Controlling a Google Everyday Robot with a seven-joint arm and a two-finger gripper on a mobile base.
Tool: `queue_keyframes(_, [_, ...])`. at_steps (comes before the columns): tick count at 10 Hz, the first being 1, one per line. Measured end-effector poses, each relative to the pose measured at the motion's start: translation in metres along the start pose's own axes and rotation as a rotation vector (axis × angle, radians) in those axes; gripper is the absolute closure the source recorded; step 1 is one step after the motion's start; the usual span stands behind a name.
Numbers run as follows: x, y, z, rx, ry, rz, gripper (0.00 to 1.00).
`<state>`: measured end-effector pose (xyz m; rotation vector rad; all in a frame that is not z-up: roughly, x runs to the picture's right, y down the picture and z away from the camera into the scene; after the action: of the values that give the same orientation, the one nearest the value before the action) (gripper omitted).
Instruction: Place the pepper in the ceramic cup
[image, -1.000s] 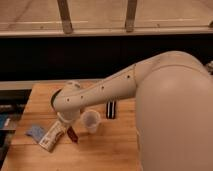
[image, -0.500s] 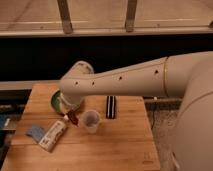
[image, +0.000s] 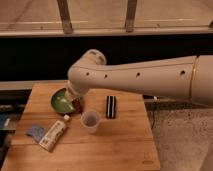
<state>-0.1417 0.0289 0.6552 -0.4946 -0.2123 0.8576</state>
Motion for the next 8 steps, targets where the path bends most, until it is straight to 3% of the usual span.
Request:
queue_keyframes(2, [0.016,-0.015,0.014,0.004,0.001,0.034,1.0])
queue_keyframes(7, [0.073,-0.047,0.074,-0.02,0.021,0.147,1.0])
queue_keyframes(8, [0.073,-0.047,0.073,-0.019,0.019,0.147,1.0])
